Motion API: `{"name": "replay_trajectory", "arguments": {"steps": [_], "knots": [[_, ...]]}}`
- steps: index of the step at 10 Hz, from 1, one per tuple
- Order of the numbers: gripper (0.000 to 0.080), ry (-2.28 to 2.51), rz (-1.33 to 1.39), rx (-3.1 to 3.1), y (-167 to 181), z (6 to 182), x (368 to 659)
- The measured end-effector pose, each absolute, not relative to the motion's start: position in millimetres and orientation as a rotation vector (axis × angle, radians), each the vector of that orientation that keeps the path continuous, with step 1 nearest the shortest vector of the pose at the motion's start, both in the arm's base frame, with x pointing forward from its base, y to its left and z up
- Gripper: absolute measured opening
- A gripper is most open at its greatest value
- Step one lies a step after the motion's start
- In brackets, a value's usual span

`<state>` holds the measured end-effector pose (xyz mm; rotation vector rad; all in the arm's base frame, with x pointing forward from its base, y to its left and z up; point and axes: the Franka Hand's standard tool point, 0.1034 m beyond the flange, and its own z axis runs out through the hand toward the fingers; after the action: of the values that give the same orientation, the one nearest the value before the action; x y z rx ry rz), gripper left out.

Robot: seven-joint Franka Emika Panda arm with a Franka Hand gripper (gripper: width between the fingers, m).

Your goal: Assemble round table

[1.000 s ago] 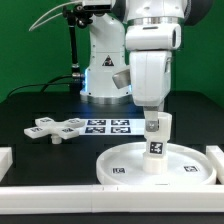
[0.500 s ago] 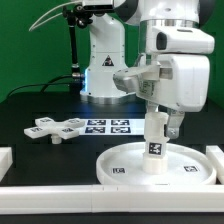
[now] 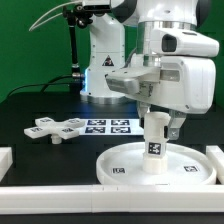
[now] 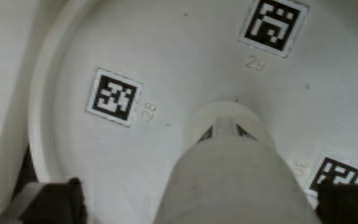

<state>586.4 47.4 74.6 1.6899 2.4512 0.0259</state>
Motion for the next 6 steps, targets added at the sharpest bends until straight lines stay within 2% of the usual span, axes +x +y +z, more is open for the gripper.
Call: {"name": "replay_trajectory", "arguments": {"steps": [1,2,6], "knots": [[0.0558,2.450,0.024,1.693,45.9,74.0,585.9],[0.0426,2.455,0.007,1.702,43.7,71.9,582.7],[0.0418,2.463,-0.018,1.713,40.8,69.6,578.6]]}}
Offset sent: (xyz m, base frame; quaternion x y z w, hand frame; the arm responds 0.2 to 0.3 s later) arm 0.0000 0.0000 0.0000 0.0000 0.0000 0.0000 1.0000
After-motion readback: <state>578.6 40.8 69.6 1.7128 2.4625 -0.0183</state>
